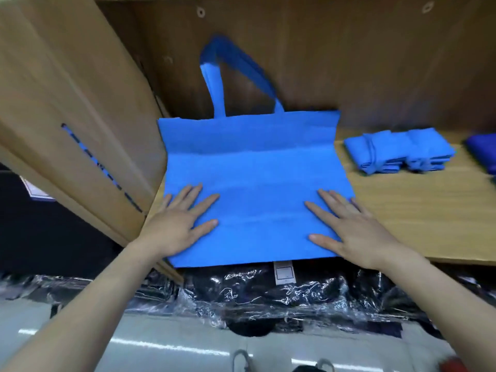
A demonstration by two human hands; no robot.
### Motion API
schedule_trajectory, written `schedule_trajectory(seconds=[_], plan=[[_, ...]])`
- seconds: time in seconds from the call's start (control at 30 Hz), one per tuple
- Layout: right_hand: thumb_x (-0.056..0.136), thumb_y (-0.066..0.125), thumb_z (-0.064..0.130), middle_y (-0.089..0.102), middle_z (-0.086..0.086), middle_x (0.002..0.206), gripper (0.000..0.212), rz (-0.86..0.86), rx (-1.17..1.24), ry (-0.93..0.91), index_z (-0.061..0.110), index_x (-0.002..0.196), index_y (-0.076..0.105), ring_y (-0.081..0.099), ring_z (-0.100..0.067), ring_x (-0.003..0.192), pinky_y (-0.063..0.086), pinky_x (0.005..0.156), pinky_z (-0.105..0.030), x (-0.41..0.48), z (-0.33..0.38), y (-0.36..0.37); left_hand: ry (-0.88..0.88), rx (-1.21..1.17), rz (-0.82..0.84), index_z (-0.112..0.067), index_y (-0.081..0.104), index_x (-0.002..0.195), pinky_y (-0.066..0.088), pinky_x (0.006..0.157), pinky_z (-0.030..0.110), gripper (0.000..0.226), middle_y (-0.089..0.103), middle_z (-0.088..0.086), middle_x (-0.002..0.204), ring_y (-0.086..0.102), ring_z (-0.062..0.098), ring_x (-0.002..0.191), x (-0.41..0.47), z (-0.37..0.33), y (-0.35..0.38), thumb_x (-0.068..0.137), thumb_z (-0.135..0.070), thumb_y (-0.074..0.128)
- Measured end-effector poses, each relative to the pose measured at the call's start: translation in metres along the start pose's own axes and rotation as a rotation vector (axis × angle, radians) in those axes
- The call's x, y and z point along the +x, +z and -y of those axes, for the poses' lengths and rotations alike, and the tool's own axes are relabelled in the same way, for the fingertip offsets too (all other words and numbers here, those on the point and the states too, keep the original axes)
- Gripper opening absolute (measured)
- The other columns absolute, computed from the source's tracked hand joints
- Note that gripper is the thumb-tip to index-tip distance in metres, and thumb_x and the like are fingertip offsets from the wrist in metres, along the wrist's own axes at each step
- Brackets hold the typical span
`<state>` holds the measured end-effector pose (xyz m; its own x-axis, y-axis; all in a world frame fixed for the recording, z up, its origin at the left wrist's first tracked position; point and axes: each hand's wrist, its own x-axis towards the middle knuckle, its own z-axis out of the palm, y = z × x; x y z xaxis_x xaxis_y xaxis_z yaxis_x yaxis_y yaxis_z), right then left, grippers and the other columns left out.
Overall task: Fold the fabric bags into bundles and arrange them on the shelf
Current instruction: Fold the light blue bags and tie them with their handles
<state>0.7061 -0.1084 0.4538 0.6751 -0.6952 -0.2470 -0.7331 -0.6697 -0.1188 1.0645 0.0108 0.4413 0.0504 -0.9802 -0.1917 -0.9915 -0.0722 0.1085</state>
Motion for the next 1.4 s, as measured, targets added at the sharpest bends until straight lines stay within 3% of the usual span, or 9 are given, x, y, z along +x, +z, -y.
schedule_trajectory(seconds=[0.2, 0.37, 0.53, 0.67, 0.77, 0.87, 0.93, 1.17, 1.4], plan=[[0.069, -0.007, 0.086, -0.027, 0.018, 0.157, 0.070, 0.008, 0.000, 0.108, 0.065, 0.134, -0.023, -0.027, -0.005, 0.144, -0.009, 0.117, -0.034, -0.011, 0.001, 0.004, 0.071, -0.015, 0.041, -0.058, -0.005, 0.144, -0.004, 0.121, 0.042, 0.069, -0.015, -0.018, 0.158, -0.017, 0.008, 0.147, 0.024, 0.002, -0.006, 0.081, -0.082, 0.005], [0.069, -0.003, 0.087, -0.024, 0.024, 0.156, 0.066, -0.005, 0.027, 0.102, 0.072, 0.132, -0.016, -0.024, -0.002, 0.144, -0.006, 0.117, -0.034, -0.012, -0.002, 0.002, 0.099, -0.504, -0.148, -0.054, 0.047, 0.124, 0.025, 0.118, 0.039, 0.043, 0.040, -0.019, 0.147, 0.028, 0.000, 0.141, -0.012, 0.018, -0.009, 0.091, -0.034, 0.066], [0.063, 0.004, 0.094, -0.022, 0.032, 0.152, 0.073, 0.008, 0.083, 0.021, 0.074, 0.133, -0.005, -0.024, 0.005, 0.142, -0.005, 0.115, -0.030, -0.010, -0.015, -0.001, 0.161, -0.275, 0.253, -0.049, 0.012, 0.149, -0.001, 0.118, 0.021, 0.106, -0.006, -0.036, 0.154, -0.012, -0.013, 0.141, -0.056, 0.021, -0.019, 0.066, -0.062, 0.077], [0.051, 0.027, 0.104, -0.014, 0.036, 0.151, 0.095, 0.131, 0.279, -0.128, 0.065, 0.137, 0.012, -0.021, 0.012, 0.139, -0.007, 0.119, -0.028, -0.015, -0.040, -0.011, 0.061, -0.361, -0.085, -0.049, 0.042, 0.131, 0.013, 0.114, 0.008, 0.077, 0.033, -0.032, 0.144, 0.027, -0.003, 0.141, -0.050, 0.020, -0.013, 0.082, 0.005, 0.067], [0.049, 0.051, 0.097, -0.010, 0.040, 0.152, 0.107, 0.232, 0.360, -0.220, 0.056, 0.143, 0.020, -0.016, 0.015, 0.139, -0.005, 0.116, -0.023, -0.023, -0.054, -0.015, -0.121, -0.571, -0.329, -0.036, 0.069, 0.109, 0.044, 0.104, 0.029, 0.037, 0.061, -0.022, 0.125, 0.058, 0.005, 0.118, -0.049, 0.010, -0.004, 0.090, -0.005, 0.065], [0.054, 0.058, 0.090, 0.037, 0.048, 0.133, 0.086, 0.014, 0.654, -0.109, 0.046, 0.127, 0.056, 0.029, 0.017, 0.133, 0.018, 0.113, -0.013, -0.029, -0.055, -0.007, -0.329, -0.519, -0.462, -0.009, 0.074, 0.107, 0.042, 0.093, 0.031, 0.020, 0.069, 0.003, 0.114, 0.056, 0.019, 0.109, -0.043, 0.001, 0.003, 0.090, -0.017, 0.067], [0.059, 0.059, 0.087, 0.066, 0.031, 0.093, 0.070, -0.185, 0.919, 0.067, 0.031, 0.097, 0.077, 0.058, 0.009, 0.093, 0.042, 0.084, -0.009, -0.029, -0.051, 0.001, -0.371, -0.458, -0.505, -0.002, 0.072, 0.105, 0.038, 0.090, 0.029, 0.023, 0.068, 0.007, 0.109, 0.052, 0.025, 0.110, -0.040, -0.002, 0.004, 0.090, -0.018, 0.067], [0.083, 0.076, 0.029, 0.050, 0.003, 0.055, 0.028, -0.631, 0.916, 0.368, 0.007, 0.070, 0.065, 0.040, -0.012, 0.057, 0.032, 0.054, -0.031, -0.014, -0.021, 0.018, -0.537, -0.377, -0.536, -0.002, 0.065, 0.108, 0.041, 0.084, 0.039, 0.032, 0.063, 0.012, 0.103, 0.052, 0.035, 0.107, -0.030, -0.020, -0.001, 0.086, -0.024, 0.071], [0.083, 0.072, 0.012, 0.056, 0.004, 0.081, 0.027, -0.760, 0.741, 0.428, 0.019, 0.095, 0.049, 0.052, -0.028, 0.074, 0.038, 0.066, -0.037, -0.009, 0.000, 0.020, -0.521, -0.473, -0.543, -0.027, 0.048, 0.112, 0.037, 0.073, 0.035, 0.035, 0.057, 0.002, 0.098, 0.049, 0.024, 0.087, -0.028, -0.022, -0.008, 0.085, -0.017, 0.067]])
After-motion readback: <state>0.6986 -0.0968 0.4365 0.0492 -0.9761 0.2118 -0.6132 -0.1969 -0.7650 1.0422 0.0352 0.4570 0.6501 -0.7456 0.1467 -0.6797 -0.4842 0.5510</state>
